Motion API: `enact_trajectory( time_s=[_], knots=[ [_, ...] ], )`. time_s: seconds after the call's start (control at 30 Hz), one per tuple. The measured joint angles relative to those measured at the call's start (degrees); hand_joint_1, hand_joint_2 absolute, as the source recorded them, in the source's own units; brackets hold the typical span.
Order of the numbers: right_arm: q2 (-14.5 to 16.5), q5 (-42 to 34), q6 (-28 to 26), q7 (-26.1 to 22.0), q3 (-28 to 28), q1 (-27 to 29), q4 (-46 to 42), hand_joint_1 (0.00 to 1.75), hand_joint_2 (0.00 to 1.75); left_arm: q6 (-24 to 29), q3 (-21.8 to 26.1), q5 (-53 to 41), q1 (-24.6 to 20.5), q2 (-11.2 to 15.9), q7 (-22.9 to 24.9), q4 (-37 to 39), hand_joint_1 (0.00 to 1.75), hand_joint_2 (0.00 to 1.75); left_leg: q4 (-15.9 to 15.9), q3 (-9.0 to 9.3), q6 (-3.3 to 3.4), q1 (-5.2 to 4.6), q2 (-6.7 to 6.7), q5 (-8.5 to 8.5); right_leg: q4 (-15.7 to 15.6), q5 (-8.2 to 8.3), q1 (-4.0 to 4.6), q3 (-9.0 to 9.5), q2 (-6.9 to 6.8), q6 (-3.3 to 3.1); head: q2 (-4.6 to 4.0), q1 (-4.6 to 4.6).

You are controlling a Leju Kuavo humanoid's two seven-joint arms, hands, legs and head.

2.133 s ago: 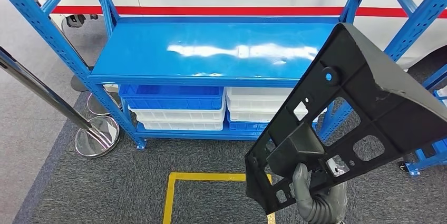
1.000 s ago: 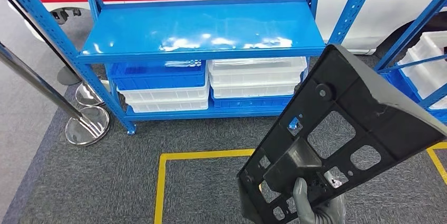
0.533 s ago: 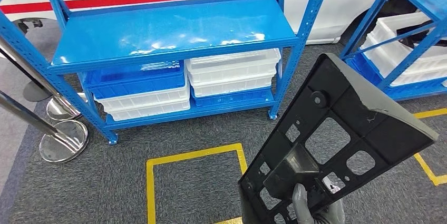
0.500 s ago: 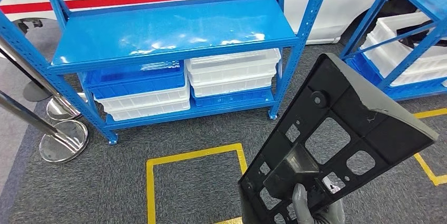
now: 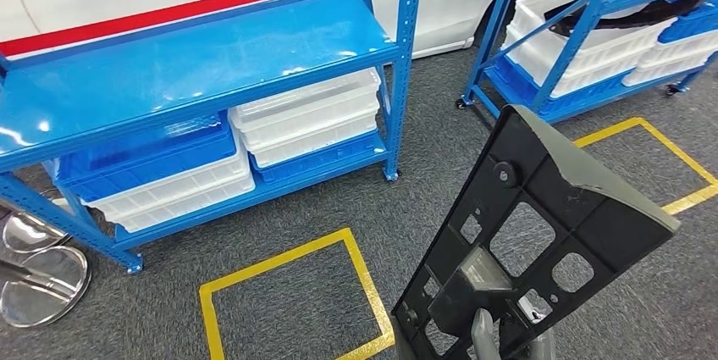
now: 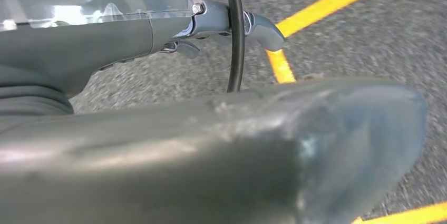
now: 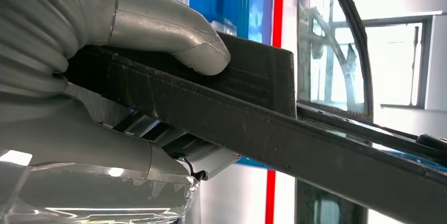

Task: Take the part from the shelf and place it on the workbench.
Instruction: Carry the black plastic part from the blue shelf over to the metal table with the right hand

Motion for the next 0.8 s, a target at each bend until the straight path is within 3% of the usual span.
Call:
enact_trajectory(
  time_s=[0.03,0.1,0.17,0.2,0.23,0.3,0.37,0.4,0.43,0.47,0.5,0.57,0.63,0.67,0.7,0.73,0.8],
  knots=[
    [0.31,0.48,0.45,-0.1,-0.28,0.0,-0.05,1.75,1.75,0.05,0.1,-0.05,-0.04,0.03,-0.04,0.0,0.0,0.0,-3.21,1.32,0.13,0.11,-1.51,1.07,0.18,0.12,0.02,-0.22,0.78,0.31,0.0,0.01],
    [0.73,1.26,0.84,-0.39,-0.65,0.12,-0.26,1.75,1.75,0.18,0.26,-0.17,-0.09,0.07,-0.11,0.0,0.0,0.0,-5.41,1.96,0.39,0.09,-3.09,1.2,0.21,0.62,-0.03,-0.85,2.2,1.26,0.0,0.01],
    [1.01,1.72,0.93,-0.66,-0.99,0.42,-0.43,1.75,1.75,0.27,0.34,-0.25,-0.22,0.04,-0.17,0.0,0.0,0.0,-5.7,1.92,1.05,0.06,-1.67,1.62,0.04,1.15,-0.24,-1.32,3.27,2.22,0.0,0.01],
    [1.1,1.8,0.93,-0.74,-1.18,0.57,-0.48,1.75,1.75,0.29,0.35,-0.28,-0.31,0.02,-0.21,0.0,0.0,0.0,-5.93,1.92,1.53,0.12,-0.88,1.95,0.47,0.84,-0.17,-1.65,2.47,2.52,0.0,0.02],
    [1.15,1.84,0.93,-0.79,-1.34,0.64,-0.52,1.75,1.75,0.28,0.37,-0.31,-0.37,0.01,-0.24,0.0,0.0,0.0,-6.2,1.89,2.01,0.19,0.01,2.31,1.82,-0.17,-0.07,-2.36,0.83,2.7,0.0,0.02],
    [1.19,1.85,0.93,-0.86,-1.53,0.59,-0.6,1.75,1.75,0.29,0.44,-0.36,-0.3,0.03,-0.29,0.0,0.0,0.0,-6.43,1.56,2.6,0.02,1.83,2.71,7.79,-4.01,0.19,-5.08,-3.28,2.89,0.0,0.03],
    [1.23,1.8,0.93,-0.91,-1.59,0.53,-0.6,1.75,1.75,0.29,0.56,-0.49,-0.09,0.09,-0.3,0.0,0.0,0.0,-6.36,1.19,2.75,-0.33,3.81,2.82,14.9,-7.36,0.2,-8.01,-4.77,3.09,0.0,0.02],
    [1.25,1.76,0.93,-0.93,-1.63,0.56,-0.6,1.75,1.75,0.29,0.63,-0.59,-0.04,0.11,-0.3,0.0,0.0,0.0,-6.34,1.05,2.77,-0.46,4.77,2.83,16.52,-7.75,0.2,-8.44,-4.93,3.1,0.0,0.02],
    [1.27,1.7,0.93,-0.95,-1.69,0.59,-0.59,1.75,1.75,0.28,0.7,-0.7,-0.06,0.13,-0.3,0.0,0.0,0.0,-6.32,0.99,2.76,-0.56,5.67,2.82,15.84,-7.05,0.22,-7.64,-5.09,3.02,0.0,0.02],
    [1.28,1.65,0.93,-0.97,-1.77,0.61,-0.59,1.75,1.75,0.28,0.75,-0.81,-0.15,0.13,-0.31,0.0,0.0,0.0,-6.31,1.0,2.73,-0.65,6.46,2.8,12.82,-5.52,0.28,-5.62,-5.47,2.82,0.0,0.03],
    [1.3,1.6,0.93,-1.0,-1.85,0.61,-0.59,1.75,1.75,0.27,0.78,-0.88,-0.28,0.12,-0.33,0.0,0.0,0.0,-6.3,1.08,2.69,-0.74,7.15,2.77,8.62,-3.78,0.42,-2.95,-6.32,2.49,0.0,0.03],
    [1.36,1.48,0.97,-1.09,-1.98,0.55,-0.6,1.75,1.75,0.26,0.8,-0.96,-0.5,0.1,-0.4,0.0,0.0,0.0,-6.22,1.28,2.34,-1.05,8.26,2.59,1.34,-1.91,1.03,1.31,-8.84,1.5,0.0,0.03],
    [1.43,1.34,1.03,-1.21,-2.09,0.56,-0.65,1.75,1.75,0.27,0.85,-0.99,-0.67,0.1,-0.45,0.0,0.0,0.0,-6.17,1.52,1.84,-1.23,9.28,2.48,-0.74,-1.84,1.53,2.17,-9.63,0.77,0.0,0.02],
    [1.48,1.28,1.06,-1.25,-2.16,0.62,-0.7,1.75,1.75,0.28,0.88,-1.04,-0.75,0.11,-0.48,0.0,0.0,0.0,-6.21,1.68,1.56,-1.25,9.85,2.48,-0.88,-1.64,1.49,2.0,-8.9,0.54,0.0,0.02],
    [1.53,1.25,1.06,-1.26,-2.24,0.69,-0.75,1.75,1.75,0.29,0.9,-1.1,-0.83,0.13,-0.49,0.0,0.0,0.0,-6.11,1.76,1.23,-1.19,9.76,2.26,-1.07,-1.43,1.32,1.95,-8.3,0.26,0.0,0.02],
    [1.58,1.24,1.07,-1.27,-2.34,0.71,-0.8,1.75,1.75,0.29,0.9,-1.17,-0.86,0.15,-0.53,0.0,0.0,0.0,-5.5,1.59,0.88,-1.1,8.65,1.61,-1.3,-1.18,1.09,1.9,-7.66,-0.07,0.0,0.02],
    [1.73,1.23,1.09,-1.28,-2.48,0.66,-0.88,1.75,1.75,0.31,0.94,-1.28,-0.8,0.2,-0.6,0.0,0.0,0.0,-1.12,-0.16,0.25,-0.77,5.0,-1.5,-1.63,-0.66,0.7,1.74,-6.42,-0.66,0.0,0.02]
  ],
)
